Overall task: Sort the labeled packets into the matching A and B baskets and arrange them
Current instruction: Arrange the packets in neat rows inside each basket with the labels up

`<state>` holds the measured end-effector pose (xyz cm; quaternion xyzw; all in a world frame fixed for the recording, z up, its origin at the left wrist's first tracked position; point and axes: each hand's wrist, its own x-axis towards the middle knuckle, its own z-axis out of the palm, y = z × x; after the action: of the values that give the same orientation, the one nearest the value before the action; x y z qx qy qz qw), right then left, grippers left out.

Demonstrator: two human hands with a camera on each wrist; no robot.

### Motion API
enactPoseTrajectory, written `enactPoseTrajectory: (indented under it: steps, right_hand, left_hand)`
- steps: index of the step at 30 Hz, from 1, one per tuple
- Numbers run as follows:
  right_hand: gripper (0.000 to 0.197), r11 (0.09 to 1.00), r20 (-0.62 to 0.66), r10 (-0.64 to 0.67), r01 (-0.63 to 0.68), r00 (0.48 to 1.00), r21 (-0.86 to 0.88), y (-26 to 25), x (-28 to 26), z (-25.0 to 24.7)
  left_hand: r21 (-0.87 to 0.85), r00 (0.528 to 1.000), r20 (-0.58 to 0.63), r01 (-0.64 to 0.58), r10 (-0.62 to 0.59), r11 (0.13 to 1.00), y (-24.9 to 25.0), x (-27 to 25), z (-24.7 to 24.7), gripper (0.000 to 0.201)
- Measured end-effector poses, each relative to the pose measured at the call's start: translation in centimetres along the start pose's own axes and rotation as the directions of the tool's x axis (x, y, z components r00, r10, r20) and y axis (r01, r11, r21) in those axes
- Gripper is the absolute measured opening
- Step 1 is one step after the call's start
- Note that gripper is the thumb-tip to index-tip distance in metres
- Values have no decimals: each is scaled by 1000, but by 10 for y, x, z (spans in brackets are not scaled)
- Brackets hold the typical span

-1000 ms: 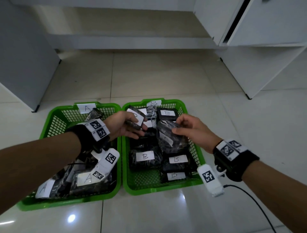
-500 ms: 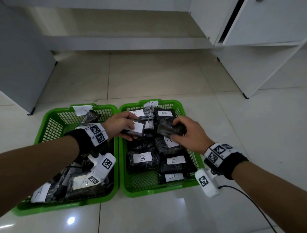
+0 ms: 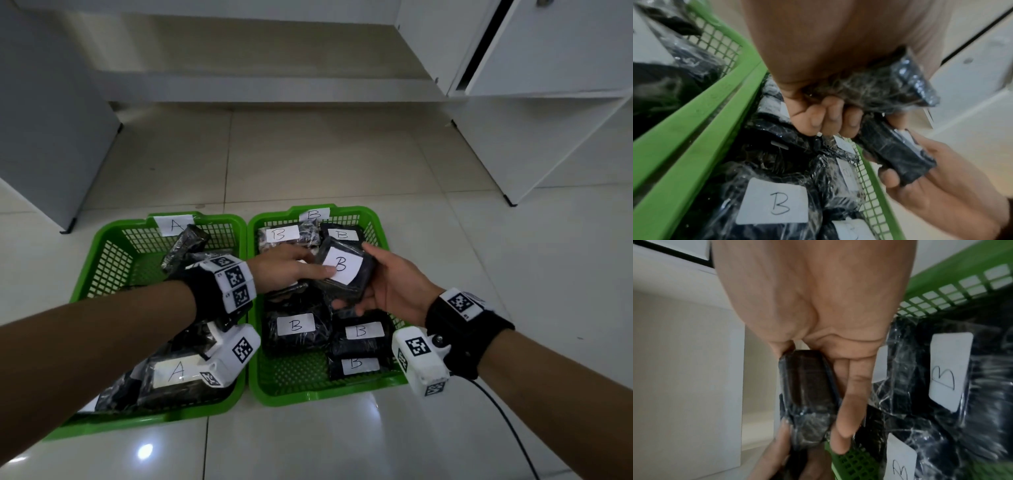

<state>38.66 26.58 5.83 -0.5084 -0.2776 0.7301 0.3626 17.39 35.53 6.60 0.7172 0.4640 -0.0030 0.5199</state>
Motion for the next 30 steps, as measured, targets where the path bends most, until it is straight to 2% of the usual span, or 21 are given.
enactPoseTrajectory:
  steps: [2,3,4,5,6,7,8,10,11,13,15,18,21,23,26,28,30]
  right_hand:
    - [55,991,-81,-38,27,996,-129,1,1,9]
    - [54,949,-155,-145,93,977,-301,0,3,11]
    - [56,841,-185,-305,173,934,-512,0,4,12]
    - [62,667,-139,-462,240,876,-706,-1,7,13]
    - [75,480,-36,-558,286,829,-829,-2,9,15]
    - [86,329,59,-593,309,803,-892,-4,14,18]
    - [90,226,122,-603,316,788,-922,-5,20,21]
    - [81,117,181,-607,313,774,-943,-5,31,29]
    - [74,88,207,-589,317,781,-944,-4,36,34]
    - [68,78,259,-496,339,829,-937,2,46,41]
    - [71,81,287,-375,340,881,-937,11,55,46]
    - [76,34,283,-289,306,914,-951,21,68,51]
    - [74,-65,269,-292,262,918,-963,26,75,54]
    - [73,-87,274,-308,259,911,-962,29,78,55]
    - [72,-82,254,-300,240,919,-967,33,81,58]
    - [71,-65,251,-288,243,924,-968,33,80,59]
    - [65,0,262,-305,276,915,-961,27,74,59]
  left_hand:
    - [-144,1000,3,29,-29,989,4,-3,-3,39]
    - [-162,999,-5,41,-42,986,6,-6,-8,30]
    - [-160,998,-35,51,-57,986,4,-6,-13,29]
    - [-157,996,-59,57,-67,986,2,-7,-19,35]
    - [-162,995,-64,64,-76,985,1,-8,-23,43]
    - [-169,995,-53,77,-87,983,0,-10,-26,46]
    - [-159,995,-41,81,-89,984,-3,-11,-28,44]
    - [-37,996,-46,80,-81,996,-8,-16,-30,41]
    - [67,993,-91,79,-72,995,-11,-19,-33,44]
    - [268,972,-234,97,-33,959,-22,-21,-41,49]
    - [375,961,-277,122,-15,919,-31,-21,-48,46]
    - [525,984,-176,123,-34,842,-40,-19,-51,56]
    - [640,997,-66,74,-41,765,-41,-23,-45,73]
    - [701,999,-34,51,-38,712,-41,-25,-39,81]
    - [755,999,-8,30,-36,655,-44,-22,-32,79]
    - [754,999,12,19,-43,656,-44,-19,-31,78]
    - [725,999,18,12,-37,688,-42,-18,-34,73]
